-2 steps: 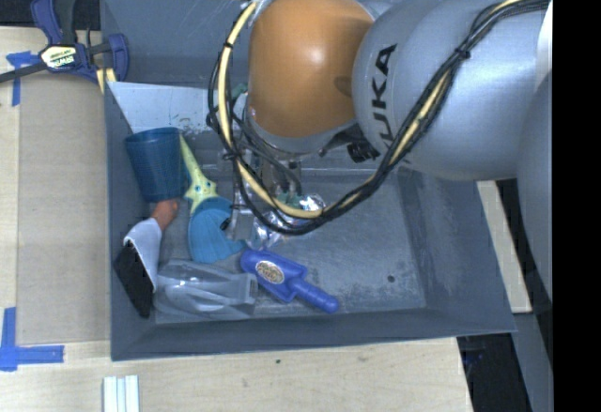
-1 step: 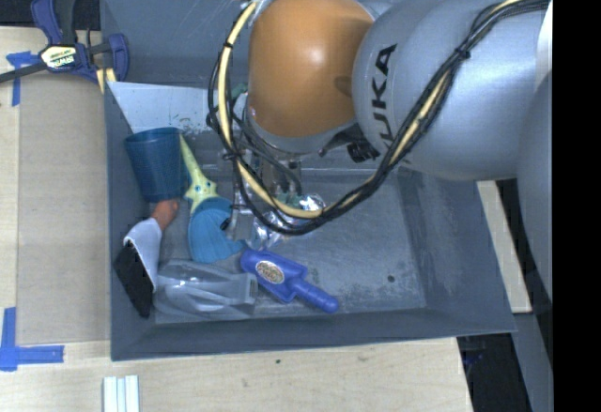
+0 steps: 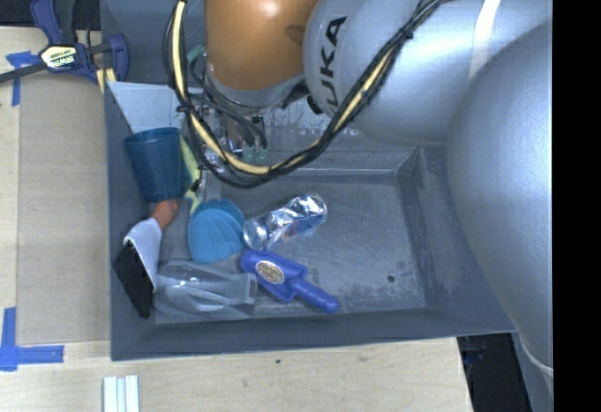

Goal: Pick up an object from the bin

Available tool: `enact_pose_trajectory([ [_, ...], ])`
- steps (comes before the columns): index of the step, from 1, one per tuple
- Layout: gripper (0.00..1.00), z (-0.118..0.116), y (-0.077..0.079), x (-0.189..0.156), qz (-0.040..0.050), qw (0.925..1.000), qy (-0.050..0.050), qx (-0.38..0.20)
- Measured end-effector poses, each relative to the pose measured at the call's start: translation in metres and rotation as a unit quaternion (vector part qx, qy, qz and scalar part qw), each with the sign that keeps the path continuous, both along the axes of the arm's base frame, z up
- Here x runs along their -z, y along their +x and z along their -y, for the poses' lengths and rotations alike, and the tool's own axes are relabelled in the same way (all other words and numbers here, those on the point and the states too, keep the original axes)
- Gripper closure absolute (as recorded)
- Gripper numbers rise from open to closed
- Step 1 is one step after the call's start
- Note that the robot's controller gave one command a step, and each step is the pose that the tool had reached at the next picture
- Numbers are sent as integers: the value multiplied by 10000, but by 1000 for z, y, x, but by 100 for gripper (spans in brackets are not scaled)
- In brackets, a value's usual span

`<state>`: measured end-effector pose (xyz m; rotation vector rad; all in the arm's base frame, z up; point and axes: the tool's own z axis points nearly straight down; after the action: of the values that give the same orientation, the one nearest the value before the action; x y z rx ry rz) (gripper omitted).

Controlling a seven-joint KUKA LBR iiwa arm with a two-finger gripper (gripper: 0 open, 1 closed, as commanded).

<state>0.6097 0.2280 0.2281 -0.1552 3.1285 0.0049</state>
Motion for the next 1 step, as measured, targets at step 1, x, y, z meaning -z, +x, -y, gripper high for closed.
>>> enact_pose_trajectory([
  [1,0,8,-51,52,-62,9929,-19,1184],
])
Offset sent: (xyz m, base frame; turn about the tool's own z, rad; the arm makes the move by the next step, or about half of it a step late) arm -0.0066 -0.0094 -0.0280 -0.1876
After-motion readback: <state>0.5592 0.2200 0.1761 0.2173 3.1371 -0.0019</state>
